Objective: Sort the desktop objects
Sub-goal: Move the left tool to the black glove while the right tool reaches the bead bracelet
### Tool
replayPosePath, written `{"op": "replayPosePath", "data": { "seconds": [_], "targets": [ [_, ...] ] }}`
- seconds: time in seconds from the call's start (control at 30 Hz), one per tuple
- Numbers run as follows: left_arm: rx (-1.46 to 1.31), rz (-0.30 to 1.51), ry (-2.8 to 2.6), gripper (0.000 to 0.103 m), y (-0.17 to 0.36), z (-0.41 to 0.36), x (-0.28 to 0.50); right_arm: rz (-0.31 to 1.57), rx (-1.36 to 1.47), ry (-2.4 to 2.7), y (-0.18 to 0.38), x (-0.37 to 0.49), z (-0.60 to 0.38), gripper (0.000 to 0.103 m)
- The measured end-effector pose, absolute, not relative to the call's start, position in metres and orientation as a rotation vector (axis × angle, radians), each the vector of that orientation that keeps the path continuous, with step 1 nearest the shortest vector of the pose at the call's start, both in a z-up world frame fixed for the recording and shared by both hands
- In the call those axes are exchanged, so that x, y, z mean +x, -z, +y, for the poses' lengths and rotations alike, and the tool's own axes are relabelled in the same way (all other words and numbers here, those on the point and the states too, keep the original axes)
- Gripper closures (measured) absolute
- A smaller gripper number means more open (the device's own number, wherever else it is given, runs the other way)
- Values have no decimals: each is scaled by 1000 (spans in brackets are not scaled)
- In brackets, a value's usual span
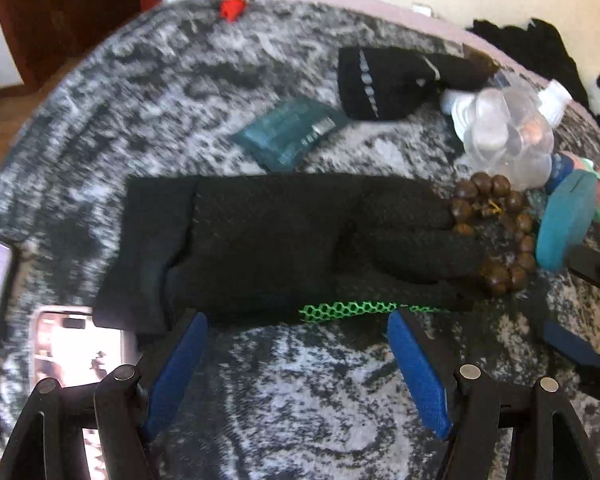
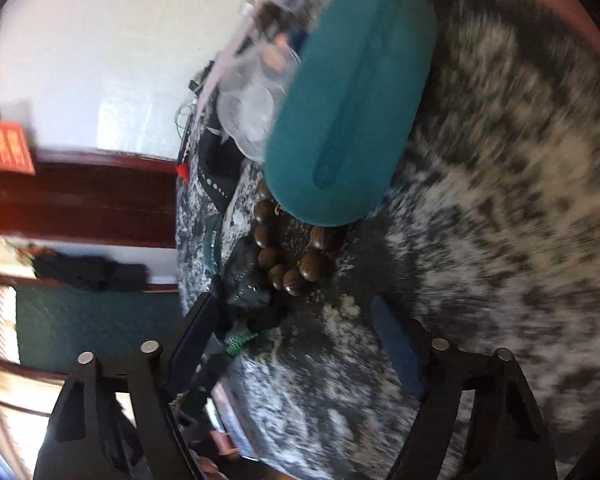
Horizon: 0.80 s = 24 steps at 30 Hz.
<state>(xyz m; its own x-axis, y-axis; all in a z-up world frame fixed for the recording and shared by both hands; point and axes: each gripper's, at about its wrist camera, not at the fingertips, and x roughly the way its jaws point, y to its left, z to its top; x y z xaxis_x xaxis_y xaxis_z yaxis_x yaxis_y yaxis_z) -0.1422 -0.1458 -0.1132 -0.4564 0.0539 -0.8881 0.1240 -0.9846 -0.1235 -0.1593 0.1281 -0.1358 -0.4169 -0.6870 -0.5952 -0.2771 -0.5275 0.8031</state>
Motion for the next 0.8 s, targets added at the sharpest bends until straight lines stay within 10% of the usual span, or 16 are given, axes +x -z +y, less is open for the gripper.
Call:
{"op": "replayPosePath", "data": {
  "seconds": [0.37,0.43,0.5,0.7,0.77,0.8],
  "targets": [
    [1887,-113,2635,21,143,-117,-155,-1310,1484,2093,148,-195,94,43],
    [1860,-89,2656,20,144,-119,-160,-1255,1494,2143,148,-200,89,74],
    [1835,-63,2675,19,145,-122,-165,-1219,1509,2175,153,-202,85,83],
    [1741,-47,2694,13,148,-120,-186,-1176,1484,2175,149,-201,79,83],
    [1715,-33,2686,25,145,-122,-188,-1169,1478,2168,146,-199,78,83],
    [1698,-29,2679,49,142,-123,-187,-1166,1475,2167,144,-198,78,83]
  ]
}}
